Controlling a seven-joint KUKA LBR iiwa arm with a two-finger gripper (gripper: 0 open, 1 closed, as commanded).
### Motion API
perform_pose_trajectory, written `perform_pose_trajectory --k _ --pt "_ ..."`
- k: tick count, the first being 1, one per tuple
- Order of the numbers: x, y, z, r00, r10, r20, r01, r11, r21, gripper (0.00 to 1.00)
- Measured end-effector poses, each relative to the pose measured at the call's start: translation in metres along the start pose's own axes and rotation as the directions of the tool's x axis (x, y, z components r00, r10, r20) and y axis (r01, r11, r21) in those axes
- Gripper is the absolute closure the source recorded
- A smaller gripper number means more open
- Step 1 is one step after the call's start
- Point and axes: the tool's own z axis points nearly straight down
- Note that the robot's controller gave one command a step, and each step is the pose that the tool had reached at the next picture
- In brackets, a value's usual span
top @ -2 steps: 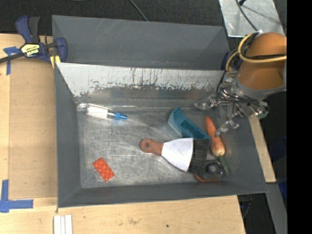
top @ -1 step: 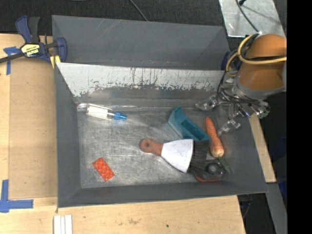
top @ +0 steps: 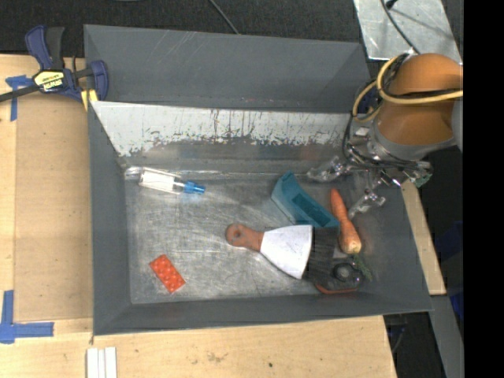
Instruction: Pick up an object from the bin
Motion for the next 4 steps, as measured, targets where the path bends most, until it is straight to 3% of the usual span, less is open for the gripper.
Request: perform_pose_trajectory --k 1,2,3,4 --pt "-0.015 0.011 0.009 0.993 -0.119 -0.005 0.119 0.993 0.003 0.0" --pt "-0.009 0.013 0.007 0.944 -0.329 -0.002 0.329 0.944 0.007 0.0" --pt "-0.004 -0.004 0.002 0.866 -0.499 0.014 0.499 0.866 -0.012 0.0" --pt "-0.005 -0.008 0.033 0.808 -0.589 0.0 0.589 0.808 0.008 1.0"
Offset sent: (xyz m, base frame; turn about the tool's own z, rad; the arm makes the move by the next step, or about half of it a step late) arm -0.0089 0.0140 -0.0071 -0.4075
